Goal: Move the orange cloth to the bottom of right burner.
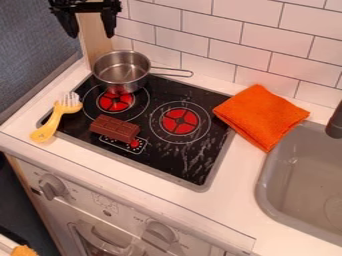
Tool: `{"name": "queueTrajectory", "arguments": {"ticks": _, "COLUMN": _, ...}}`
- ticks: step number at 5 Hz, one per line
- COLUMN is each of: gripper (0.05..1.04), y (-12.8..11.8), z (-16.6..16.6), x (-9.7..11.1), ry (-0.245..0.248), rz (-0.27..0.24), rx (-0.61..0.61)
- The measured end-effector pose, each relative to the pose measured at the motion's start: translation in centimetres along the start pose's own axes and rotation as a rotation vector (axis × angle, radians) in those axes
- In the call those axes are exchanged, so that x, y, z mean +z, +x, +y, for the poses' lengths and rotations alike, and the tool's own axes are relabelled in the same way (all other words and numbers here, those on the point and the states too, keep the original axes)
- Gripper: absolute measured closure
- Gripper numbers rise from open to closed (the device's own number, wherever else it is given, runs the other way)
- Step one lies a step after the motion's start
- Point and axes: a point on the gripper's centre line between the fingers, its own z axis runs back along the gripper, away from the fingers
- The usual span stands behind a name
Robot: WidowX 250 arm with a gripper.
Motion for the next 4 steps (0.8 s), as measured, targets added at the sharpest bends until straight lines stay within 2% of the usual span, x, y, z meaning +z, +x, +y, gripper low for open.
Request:
{"name": "queueTrajectory", "arguments": {"ticks": 1, "gripper": 0.083, "y": -0.5, "z": -0.1, "x": -1.3, "ry": -0.004, "rz": 0.037, "rx": -0.003}}
{"name": "queueTrajectory", "arguments": {"ticks": 2, "gripper": 0.083, "y": -1.6, "z": -3.7, "x": -2.2, "ry": -0.06, "rz": 0.066, "rx": -0.108}}
{"name": "queueTrajectory", "arguments": {"ticks": 4, "gripper": 0.083, "y": -3.8, "z": -10.4, "x": -2.4, "ry": -0.095, "rz": 0.087, "rx": -0.274}}
